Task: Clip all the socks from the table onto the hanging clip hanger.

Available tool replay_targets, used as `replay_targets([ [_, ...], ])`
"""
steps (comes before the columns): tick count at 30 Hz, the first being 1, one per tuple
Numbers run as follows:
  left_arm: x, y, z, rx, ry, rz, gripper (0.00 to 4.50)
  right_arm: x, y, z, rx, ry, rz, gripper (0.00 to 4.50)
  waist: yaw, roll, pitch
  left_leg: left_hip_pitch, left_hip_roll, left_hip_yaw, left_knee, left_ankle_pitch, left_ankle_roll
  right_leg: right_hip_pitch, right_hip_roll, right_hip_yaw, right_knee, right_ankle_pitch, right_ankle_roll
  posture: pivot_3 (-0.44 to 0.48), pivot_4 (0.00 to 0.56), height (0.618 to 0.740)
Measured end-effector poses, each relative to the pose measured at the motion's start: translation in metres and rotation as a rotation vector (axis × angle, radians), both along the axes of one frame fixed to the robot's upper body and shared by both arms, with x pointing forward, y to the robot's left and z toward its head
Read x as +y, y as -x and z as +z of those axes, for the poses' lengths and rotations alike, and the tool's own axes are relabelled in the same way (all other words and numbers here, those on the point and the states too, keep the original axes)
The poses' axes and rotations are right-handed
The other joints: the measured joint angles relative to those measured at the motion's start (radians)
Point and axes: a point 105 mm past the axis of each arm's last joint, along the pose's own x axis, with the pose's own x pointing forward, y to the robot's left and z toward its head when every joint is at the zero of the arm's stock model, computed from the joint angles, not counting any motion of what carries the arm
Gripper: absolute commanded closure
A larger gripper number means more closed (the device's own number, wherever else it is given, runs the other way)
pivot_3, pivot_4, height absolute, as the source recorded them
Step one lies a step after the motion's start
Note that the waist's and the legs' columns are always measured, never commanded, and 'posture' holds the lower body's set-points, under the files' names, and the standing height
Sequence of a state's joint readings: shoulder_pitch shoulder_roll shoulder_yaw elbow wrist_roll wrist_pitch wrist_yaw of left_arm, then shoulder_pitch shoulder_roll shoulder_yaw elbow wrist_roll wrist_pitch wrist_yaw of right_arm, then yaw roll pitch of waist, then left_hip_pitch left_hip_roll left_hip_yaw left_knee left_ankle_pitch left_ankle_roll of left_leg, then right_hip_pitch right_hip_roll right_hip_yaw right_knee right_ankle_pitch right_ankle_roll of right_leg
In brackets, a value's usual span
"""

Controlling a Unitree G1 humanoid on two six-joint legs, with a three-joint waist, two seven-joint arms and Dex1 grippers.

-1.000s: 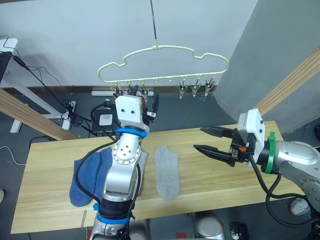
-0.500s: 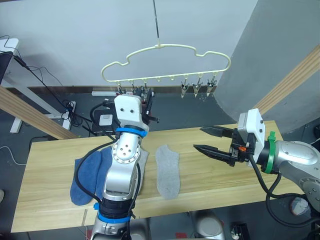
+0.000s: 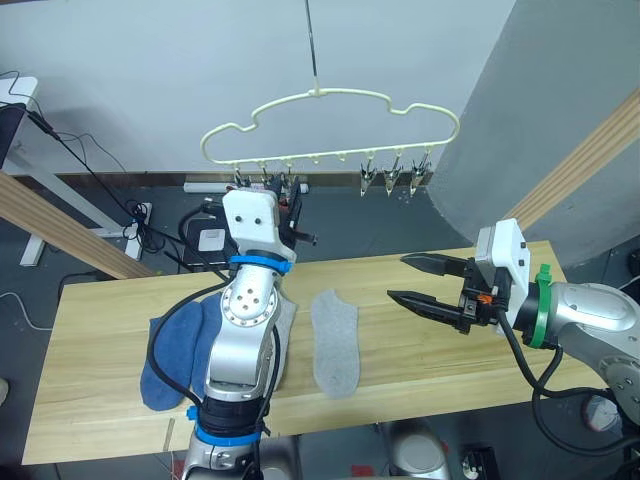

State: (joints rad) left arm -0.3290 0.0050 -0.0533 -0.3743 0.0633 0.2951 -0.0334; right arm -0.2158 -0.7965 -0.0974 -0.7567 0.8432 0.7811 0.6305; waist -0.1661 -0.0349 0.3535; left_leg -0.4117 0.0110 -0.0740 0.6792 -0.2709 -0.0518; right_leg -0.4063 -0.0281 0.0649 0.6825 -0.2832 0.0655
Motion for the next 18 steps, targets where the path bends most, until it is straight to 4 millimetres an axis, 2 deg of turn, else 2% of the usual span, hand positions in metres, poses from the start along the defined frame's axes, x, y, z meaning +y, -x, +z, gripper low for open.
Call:
replay_targets([
  [18,-0.0029,0.0012,0.0001,0.009,0.009,-0.062,3.89,-0.0023,-0.0017,-0.0032,-0.02,0.031,-0.02,1.66,0.0,0.0,0.0,0.0,0.0,0.0,0.0,0.0,0.0,0.0,0.0,0.0,0.0,0.0,0.0,-0.323,0.3,0.74],
])
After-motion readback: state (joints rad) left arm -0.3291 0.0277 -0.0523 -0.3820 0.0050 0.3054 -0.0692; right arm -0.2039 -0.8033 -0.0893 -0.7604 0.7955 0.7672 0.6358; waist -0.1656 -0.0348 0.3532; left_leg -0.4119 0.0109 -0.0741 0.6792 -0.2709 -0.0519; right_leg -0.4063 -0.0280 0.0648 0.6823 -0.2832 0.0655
